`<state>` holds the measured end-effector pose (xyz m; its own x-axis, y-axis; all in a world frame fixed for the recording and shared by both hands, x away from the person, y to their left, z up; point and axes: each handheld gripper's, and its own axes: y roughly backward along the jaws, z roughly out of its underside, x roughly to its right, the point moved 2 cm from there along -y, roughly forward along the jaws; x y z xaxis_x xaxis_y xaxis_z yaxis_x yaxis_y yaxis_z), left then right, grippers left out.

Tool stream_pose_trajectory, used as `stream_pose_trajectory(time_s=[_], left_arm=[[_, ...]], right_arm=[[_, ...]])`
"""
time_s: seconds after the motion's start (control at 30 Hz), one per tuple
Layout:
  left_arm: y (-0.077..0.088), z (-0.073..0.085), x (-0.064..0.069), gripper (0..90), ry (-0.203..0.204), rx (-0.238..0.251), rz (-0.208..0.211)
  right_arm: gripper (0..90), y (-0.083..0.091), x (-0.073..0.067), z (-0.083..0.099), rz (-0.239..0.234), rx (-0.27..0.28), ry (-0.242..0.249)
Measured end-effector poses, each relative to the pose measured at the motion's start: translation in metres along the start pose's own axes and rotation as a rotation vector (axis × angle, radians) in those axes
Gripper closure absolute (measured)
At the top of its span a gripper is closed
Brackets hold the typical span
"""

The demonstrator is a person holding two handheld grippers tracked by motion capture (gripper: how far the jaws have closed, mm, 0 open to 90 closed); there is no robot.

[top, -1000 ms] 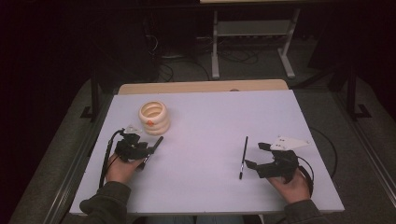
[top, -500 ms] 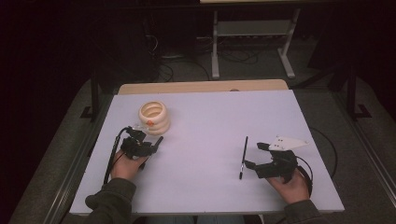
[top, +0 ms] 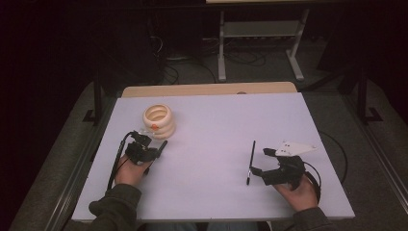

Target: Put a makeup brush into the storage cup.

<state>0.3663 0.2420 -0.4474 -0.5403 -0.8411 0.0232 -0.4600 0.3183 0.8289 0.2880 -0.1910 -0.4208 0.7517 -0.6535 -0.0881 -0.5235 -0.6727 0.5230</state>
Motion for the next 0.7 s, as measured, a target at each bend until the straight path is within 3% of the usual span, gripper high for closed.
stream_pose_trajectory(time_s=[0.17, 0.3, 0.6, 0.7], left_arm=[[-0.0002, -0.0001, 0.0021, 78.6, -0.013, 0.005, -0.014], [-0.0004, 0.0011, 0.0086, 79.4, -0.027, 0.014, -0.051], [0.0020, 0.0016, 0.0076, 79.7, -0.022, 0.015, -0.047], [0.0057, 0.0016, 0.0095, 79.7, -0.049, 0.010, -0.037]], right_arm=[[15.4, 0.0006, 0.0010, 0.0001, 0.000, 0.006, -0.008], [18.7, -0.0007, -0.0011, 0.0006, 0.000, -0.004, -0.004], [19.7, -0.0029, -0.0033, 0.0011, -0.004, -0.018, 0.002], [19.7, -0.0028, -0.0054, 0.0004, -0.002, -0.024, 0.010]])
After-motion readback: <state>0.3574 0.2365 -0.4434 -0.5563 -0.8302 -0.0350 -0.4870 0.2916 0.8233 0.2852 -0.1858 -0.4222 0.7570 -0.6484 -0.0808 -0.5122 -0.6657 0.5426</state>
